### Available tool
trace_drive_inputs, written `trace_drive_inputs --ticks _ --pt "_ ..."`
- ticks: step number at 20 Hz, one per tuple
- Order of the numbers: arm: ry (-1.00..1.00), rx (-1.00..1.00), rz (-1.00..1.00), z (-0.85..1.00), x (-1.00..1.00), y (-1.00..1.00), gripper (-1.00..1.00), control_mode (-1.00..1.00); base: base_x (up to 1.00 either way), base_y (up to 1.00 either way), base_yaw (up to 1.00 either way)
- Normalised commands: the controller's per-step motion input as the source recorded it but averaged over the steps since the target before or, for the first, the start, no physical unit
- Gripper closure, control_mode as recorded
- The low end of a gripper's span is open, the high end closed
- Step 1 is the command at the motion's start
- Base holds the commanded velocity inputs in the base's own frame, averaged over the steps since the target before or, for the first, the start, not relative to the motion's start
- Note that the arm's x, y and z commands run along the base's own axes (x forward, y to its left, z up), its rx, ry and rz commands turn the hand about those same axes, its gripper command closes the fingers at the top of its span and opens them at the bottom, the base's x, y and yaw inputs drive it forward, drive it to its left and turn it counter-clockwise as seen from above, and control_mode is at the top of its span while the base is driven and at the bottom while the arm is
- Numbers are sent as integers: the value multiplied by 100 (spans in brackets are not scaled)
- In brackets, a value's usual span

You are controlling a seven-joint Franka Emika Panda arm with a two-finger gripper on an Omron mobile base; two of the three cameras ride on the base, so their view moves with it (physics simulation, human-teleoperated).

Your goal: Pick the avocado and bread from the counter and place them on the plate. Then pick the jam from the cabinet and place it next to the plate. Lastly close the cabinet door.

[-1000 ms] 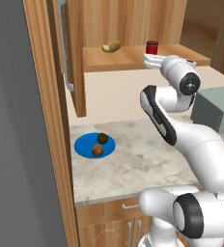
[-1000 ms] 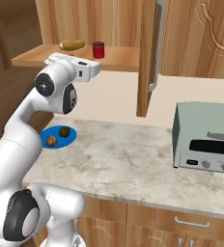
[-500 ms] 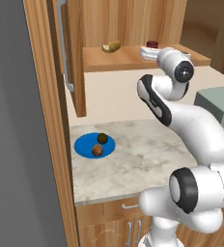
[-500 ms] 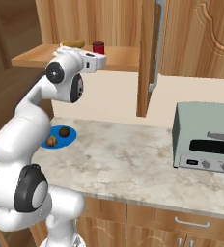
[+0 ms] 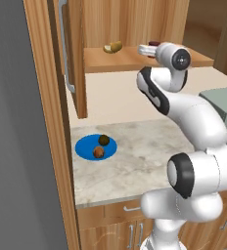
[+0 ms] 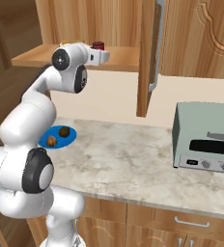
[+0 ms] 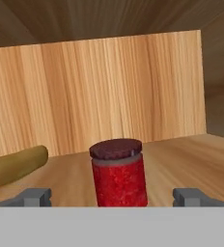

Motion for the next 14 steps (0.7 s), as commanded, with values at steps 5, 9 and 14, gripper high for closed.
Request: trace_drive_inputs --ticks 5,9,14 --pt "9 -2 0 0 31 -1 -100 -100 0 0 0" --pt "8 -2 0 0 38 -1 -100 -100 0 0 0" --pt "3 -4 0 -11 27 -7 -100 -100 0 0 0"
